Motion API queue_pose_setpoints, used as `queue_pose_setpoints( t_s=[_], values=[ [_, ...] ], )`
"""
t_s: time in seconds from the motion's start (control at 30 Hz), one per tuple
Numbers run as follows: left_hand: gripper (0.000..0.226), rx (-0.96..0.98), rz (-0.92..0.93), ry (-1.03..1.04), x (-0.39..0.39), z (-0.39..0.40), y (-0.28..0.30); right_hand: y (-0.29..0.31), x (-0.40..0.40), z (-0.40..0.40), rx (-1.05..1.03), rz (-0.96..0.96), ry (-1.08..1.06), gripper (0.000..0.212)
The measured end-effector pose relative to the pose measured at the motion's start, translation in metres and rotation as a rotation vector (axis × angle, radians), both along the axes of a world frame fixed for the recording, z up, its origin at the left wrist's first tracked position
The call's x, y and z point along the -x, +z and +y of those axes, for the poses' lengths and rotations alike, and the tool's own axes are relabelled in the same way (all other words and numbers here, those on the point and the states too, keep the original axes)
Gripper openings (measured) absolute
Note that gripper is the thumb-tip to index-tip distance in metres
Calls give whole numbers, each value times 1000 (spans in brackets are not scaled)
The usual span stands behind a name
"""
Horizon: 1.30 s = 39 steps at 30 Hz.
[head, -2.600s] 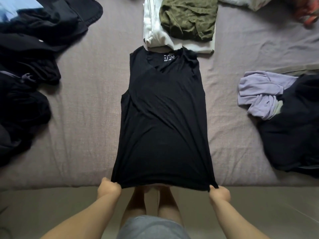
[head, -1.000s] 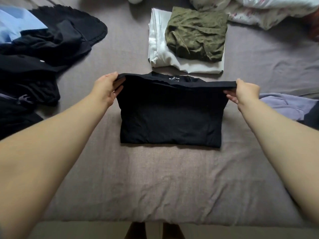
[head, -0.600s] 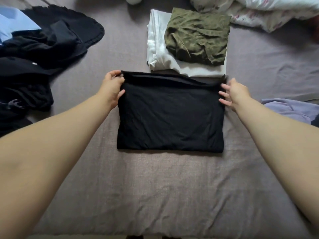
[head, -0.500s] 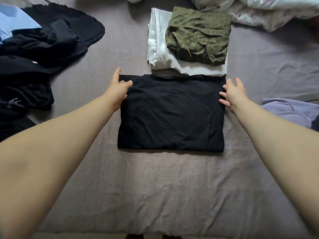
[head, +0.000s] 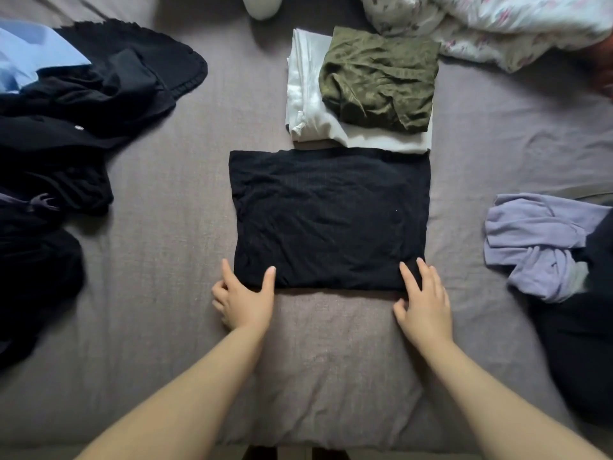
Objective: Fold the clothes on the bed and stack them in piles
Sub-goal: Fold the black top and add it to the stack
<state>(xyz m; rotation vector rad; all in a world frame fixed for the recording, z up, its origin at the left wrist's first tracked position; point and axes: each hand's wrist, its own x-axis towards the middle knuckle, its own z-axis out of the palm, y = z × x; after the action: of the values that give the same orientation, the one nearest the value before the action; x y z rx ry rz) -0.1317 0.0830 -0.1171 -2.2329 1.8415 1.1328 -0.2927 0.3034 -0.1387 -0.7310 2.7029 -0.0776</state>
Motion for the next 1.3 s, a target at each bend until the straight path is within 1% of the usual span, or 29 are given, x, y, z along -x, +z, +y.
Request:
queue_pose_setpoints(
  t_s=[0.07, 0.13, 0.17, 0.2, 0.27, 0.33, 0.37, 0.43, 0.5, 0.53, 0.6, 0.67, 0.73, 0.77, 0.83, 0.87, 0.9, 0.97, 1.07, 1.13, 1.17, 1.23, 1.3],
  values=[
    [73, -121, 55, 202, 6, -14, -9, 1, 9, -5, -21, 4, 13, 63],
    [49, -223, 178, 383, 9, -28, -17, 4, 15, -15, -29, -21, 8, 51],
    [35, -259, 221, 410, 9, -33, -18, 6, 16, -19, -23, -25, 1, 46],
    [24, -291, 241, 396, 8, -37, -18, 7, 17, -22, -1, -6, 10, 41],
    [12, -319, 277, 364, 4, -40, -12, 11, 17, -25, 64, 58, 43, 35],
    [11, -262, 332, 350, -2, -41, 1, 22, 16, -23, 123, 63, 18, 33],
    [14, -216, 377, 331, -6, -42, 8, 30, 14, -22, 151, 56, 11, 33],
    [24, -147, 486, 215, -14, -43, 25, 50, 13, -17, 212, 112, 74, 34],
    [26, -130, 614, 122, -22, -46, 42, 69, 15, -7, 246, 161, 152, 35],
    [25, -140, 669, 128, -24, -48, 53, 76, 19, -2, 253, 152, 142, 37],
    [24, -169, 716, 157, -30, -51, 75, 95, 25, 5, 308, 28, -5, 42],
    [24, -194, 707, 124, -38, -56, 90, 111, 31, 10, 367, -123, -162, 42],
    [24, -200, 706, 36, -47, -60, 111, 140, 34, 14, 412, -184, -214, 36],
    [30, -182, 679, -39, -51, -62, 121, 154, 35, 16, 448, -216, -217, 32],
    [41, -105, 586, -229, -57, -64, 144, 181, 35, 19, 519, -303, -224, 27],
    [42, -52, 538, -315, -59, -65, 154, 192, 35, 19, 555, -350, -236, 25],
    [40, 9, 497, -382, -61, -67, 163, 202, 35, 20, 586, -382, -255, 23],
    [27, 129, 457, -462, -63, -72, 178, 219, 36, 23, 638, -421, -296, 25],
    [3, 213, 428, -501, -61, -78, 203, 244, 39, 24, 696, -529, -377, 31],
    [18, 218, 464, -472, -57, -78, 218, 255, 43, 24, 736, -608, -421, 32],
    [22, 212, 484, -442, -54, -79, 224, 260, 44, 23, 735, -640, -427, 27],
    [18, 172, 499, -404, -46, -84, 232, 260, 49, 16, 716, -674, -441, 18],
    [21, 105, 514, -413, -36, -92, 226, 245, 58, 5, 696, -681, -511, 16]
  ],
)
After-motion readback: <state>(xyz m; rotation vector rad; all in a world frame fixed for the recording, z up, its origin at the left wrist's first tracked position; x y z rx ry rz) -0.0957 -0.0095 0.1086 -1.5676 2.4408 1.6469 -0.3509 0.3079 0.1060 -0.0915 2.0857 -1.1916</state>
